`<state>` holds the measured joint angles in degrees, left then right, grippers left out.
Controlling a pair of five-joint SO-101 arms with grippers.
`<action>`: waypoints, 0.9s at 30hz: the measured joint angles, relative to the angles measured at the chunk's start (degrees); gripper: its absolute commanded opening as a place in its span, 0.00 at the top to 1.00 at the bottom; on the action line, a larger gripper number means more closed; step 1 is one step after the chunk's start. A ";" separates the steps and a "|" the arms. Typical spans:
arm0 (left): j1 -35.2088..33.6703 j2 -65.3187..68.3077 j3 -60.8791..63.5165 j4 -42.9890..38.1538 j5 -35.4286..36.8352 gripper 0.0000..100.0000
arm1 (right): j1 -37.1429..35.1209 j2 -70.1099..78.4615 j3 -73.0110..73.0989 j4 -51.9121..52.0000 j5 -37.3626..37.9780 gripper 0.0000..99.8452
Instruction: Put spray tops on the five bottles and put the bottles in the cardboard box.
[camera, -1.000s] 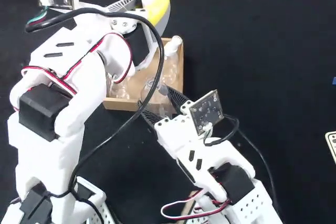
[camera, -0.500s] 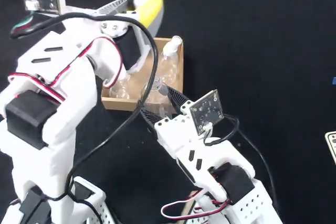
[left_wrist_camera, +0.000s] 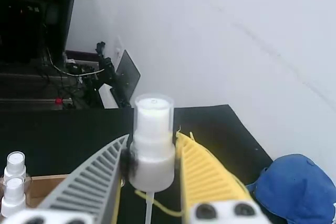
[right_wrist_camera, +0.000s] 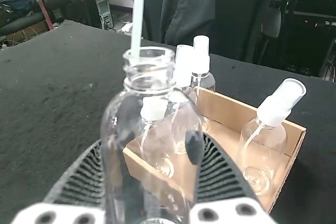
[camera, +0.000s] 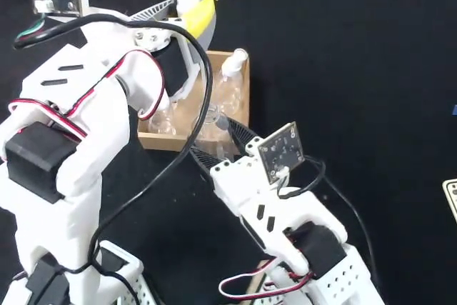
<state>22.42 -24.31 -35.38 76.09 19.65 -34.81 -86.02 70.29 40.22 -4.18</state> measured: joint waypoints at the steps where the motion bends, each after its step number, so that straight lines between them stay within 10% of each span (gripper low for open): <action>1: 0.00 0.00 0.00 0.00 0.00 0.97 | 0.00 0.00 0.00 0.00 0.00 0.99; 21: 0.09 -2.64 17.67 3.25 0.26 0.96 | -0.18 0.00 0.09 0.00 0.00 0.99; 27: 0.09 -8.00 24.35 3.34 0.26 0.78 | -0.18 0.00 0.09 -1.76 0.00 0.99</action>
<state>22.51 -32.31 -11.03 79.43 19.91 -34.99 -86.02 70.37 38.46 -4.18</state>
